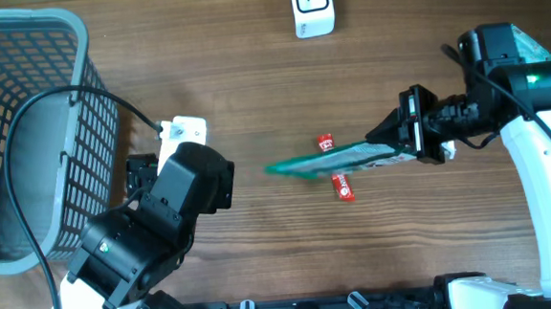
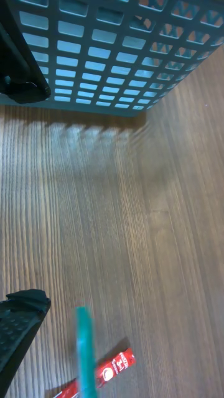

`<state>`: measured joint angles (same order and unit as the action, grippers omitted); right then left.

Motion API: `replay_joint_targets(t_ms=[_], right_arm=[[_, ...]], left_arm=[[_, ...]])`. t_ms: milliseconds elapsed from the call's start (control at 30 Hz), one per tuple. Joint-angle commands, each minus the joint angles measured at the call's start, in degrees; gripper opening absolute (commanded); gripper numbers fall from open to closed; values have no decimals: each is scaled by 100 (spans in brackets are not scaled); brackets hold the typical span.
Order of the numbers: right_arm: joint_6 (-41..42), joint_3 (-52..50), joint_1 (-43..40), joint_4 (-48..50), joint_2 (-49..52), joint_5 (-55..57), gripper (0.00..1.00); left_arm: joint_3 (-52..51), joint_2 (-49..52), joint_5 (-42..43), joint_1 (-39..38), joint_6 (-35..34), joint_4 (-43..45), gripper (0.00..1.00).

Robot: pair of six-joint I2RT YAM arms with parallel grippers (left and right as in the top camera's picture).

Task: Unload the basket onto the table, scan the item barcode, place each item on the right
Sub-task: 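Release the glove pack flat on the table and raise the right gripper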

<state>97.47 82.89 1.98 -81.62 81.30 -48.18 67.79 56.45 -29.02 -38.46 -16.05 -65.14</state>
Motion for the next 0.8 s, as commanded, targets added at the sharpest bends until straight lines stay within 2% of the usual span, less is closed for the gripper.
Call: replay_joint_targets(t_ms=[0,100,233,467,500,533,567,600,700,767], right_arm=[[393,2,-313,44,-44,-9,4],[892,2,-562,144,0,706,4],[1049,2,-645,232,201,1113,4],[481,2,-645,496,1058,1427,5],[199,2,-645,553,1189,1567,6],[-229,2,-645,667,1303,1733,13],[-570,2,-645,876,1399,1847,27],[-957,2,-647,1108,1475,1899,34],[-1971,2,-647,1867,1580,1912,49],[-2601,2,-645,2343,1574,1919,63]], left_arm=[[20,-2,7,11,-94,13,100],[20,-2,7,11,-94,13,100],[20,-2,7,11,-94,13,100],[20,-2,7,11,-94,13,100],[20,-2,7,11,-94,13,100],[20,-2,7,11,-94,13,100],[20,-2,7,11,-94,13,100],[20,-2,7,11,-94,13,100],[20,-2,7,11,-94,13,100],[20,-2,7,11,-94,13,100]])
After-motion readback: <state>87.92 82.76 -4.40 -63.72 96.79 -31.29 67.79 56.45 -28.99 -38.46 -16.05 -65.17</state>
